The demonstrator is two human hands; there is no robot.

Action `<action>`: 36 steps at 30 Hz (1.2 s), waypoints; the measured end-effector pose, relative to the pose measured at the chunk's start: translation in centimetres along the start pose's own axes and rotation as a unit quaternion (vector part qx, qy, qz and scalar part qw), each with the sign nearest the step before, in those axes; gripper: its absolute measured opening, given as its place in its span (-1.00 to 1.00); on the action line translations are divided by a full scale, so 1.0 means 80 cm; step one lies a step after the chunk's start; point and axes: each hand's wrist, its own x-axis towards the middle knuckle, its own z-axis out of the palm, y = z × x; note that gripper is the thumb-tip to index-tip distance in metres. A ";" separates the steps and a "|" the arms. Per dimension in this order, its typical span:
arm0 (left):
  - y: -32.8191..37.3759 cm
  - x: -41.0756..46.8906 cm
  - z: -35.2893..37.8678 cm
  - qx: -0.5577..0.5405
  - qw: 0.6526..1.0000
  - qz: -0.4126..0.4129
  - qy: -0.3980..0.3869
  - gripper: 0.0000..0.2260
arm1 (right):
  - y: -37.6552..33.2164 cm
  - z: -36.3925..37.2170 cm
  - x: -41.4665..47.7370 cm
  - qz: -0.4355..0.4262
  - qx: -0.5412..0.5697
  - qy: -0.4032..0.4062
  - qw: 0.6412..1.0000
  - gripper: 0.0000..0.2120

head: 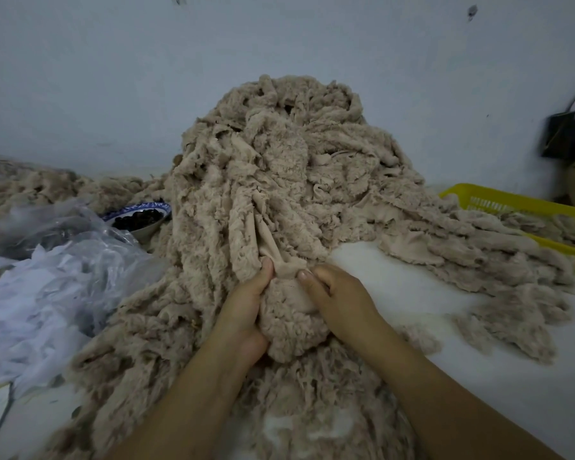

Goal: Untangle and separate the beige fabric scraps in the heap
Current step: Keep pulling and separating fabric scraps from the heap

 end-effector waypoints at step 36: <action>0.052 0.009 -0.052 -0.155 0.956 0.198 0.149 -0.76 | 0.044 -0.041 0.023 0.237 0.324 0.264 0.877 -0.76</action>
